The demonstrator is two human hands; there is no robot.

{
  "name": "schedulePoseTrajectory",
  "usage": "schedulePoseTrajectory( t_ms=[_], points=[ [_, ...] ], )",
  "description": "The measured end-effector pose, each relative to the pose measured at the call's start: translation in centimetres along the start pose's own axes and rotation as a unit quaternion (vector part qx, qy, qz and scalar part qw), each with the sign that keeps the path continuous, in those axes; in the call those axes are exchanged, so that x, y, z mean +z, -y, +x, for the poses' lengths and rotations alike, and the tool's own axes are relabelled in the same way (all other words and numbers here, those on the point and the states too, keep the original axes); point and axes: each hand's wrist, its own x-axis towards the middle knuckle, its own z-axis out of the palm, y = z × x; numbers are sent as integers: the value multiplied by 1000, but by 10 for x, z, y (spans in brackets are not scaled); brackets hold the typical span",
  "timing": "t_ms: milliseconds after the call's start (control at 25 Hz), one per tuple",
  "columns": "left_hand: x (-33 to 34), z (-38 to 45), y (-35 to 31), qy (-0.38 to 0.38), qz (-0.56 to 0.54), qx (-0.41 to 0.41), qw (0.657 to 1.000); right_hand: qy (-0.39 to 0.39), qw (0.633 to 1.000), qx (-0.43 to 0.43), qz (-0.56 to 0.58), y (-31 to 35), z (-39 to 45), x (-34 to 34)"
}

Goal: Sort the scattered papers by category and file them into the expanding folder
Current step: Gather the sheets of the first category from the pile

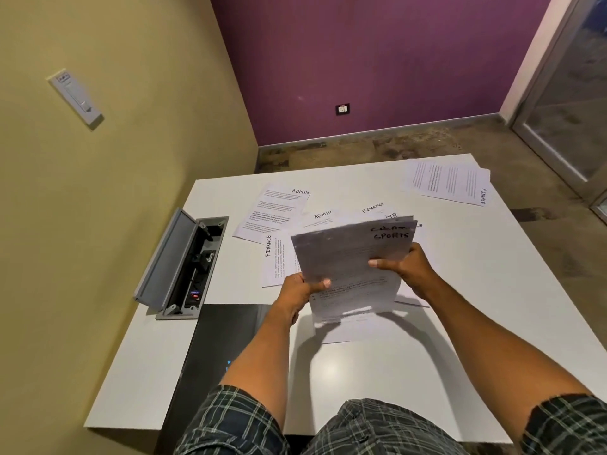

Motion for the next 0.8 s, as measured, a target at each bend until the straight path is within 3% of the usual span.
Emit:
schedulePoseTrajectory(
  t_ms=[240, 400, 520, 680, 800],
  points=[
    [-10, -14, 44, -40, 129, -12, 991, 53, 995, 56, -67, -53, -27, -10],
    [-11, -13, 40, -89, 153, 5, 984, 30, 993, 27, -110, -59, -26, -4],
    [-15, -14, 33, -70, 132, -14, 989, 2, 999, 30, -40, -45, -26, 8],
    [-25, -22, 34, -58, 78, -60, 993, 67, 993, 69, 68, -50, -36, 28],
    [-39, -35, 46, -123, 130, -33, 983, 21, 995, 83, 52, -70, -37, 35]
  ],
)
